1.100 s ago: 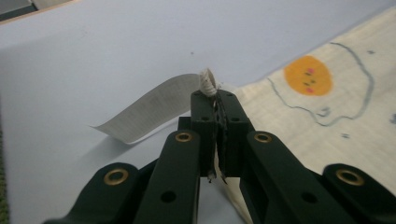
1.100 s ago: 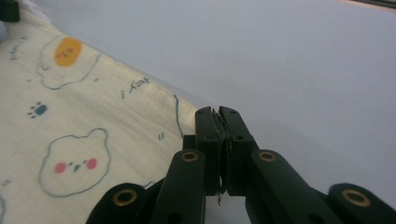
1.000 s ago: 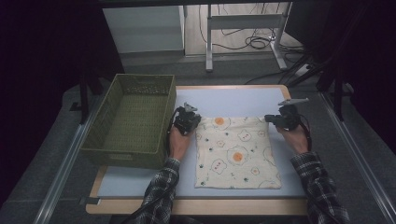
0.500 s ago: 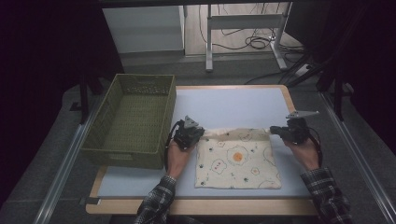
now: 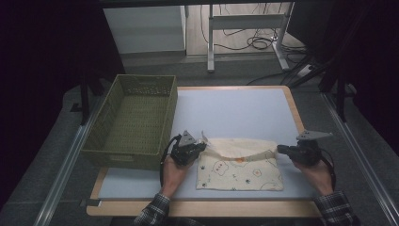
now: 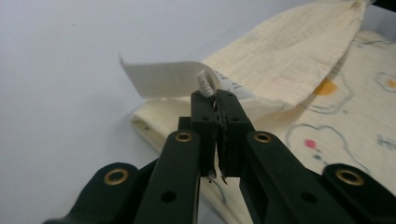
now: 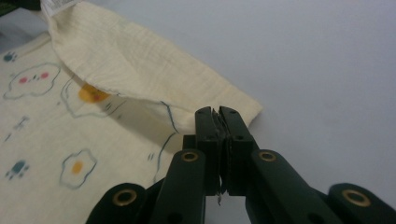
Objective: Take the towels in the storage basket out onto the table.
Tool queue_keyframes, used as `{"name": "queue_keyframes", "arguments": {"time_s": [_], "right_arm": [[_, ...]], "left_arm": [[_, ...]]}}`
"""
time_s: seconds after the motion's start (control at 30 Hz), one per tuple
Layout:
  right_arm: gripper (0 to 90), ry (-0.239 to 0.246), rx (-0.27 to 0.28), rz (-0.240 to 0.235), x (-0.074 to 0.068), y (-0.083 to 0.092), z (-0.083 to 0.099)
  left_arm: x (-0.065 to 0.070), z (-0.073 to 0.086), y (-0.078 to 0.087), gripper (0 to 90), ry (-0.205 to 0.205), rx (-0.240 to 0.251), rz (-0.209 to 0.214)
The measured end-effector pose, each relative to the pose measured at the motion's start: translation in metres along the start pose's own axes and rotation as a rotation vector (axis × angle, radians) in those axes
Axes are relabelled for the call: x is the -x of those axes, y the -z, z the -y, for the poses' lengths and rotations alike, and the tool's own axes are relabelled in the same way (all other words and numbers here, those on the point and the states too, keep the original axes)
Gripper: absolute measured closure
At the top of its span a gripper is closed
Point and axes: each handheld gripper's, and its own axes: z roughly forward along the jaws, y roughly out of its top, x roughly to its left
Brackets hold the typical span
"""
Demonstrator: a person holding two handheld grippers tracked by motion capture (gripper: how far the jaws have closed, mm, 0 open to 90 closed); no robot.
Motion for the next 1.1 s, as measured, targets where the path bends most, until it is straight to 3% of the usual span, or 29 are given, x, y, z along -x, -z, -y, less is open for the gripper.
{"name": "queue_keyframes", "arguments": {"time_s": [0.3,0.53,0.67,0.93,1.03,1.1], "right_arm": [[87.3,0.013,0.010,-0.034,-0.019,0.023,0.016],[87.2,0.027,-0.004,-0.064,-0.039,0.034,0.031],[87.2,0.024,0.001,-0.076,-0.047,0.042,0.038],[86.9,0.023,-0.021,-0.101,-0.057,0.043,0.052],[86.6,0.015,-0.033,-0.107,-0.059,0.041,0.058],[86.4,0.004,-0.037,-0.113,-0.059,0.040,0.063]], "left_arm": [[0.018,0.009,0.022,86.9,-0.021,-0.020,0.029],[0.031,0.016,0.038,86.8,0.002,-0.045,0.050],[0.040,0.022,0.046,86.6,-0.007,-0.047,0.061],[0.049,0.038,0.051,85.8,-0.020,-0.064,0.074],[0.051,0.044,0.050,82.0,-0.004,-0.090,0.078],[0.051,0.049,0.051,77.6,0.020,-0.106,0.110]]}}
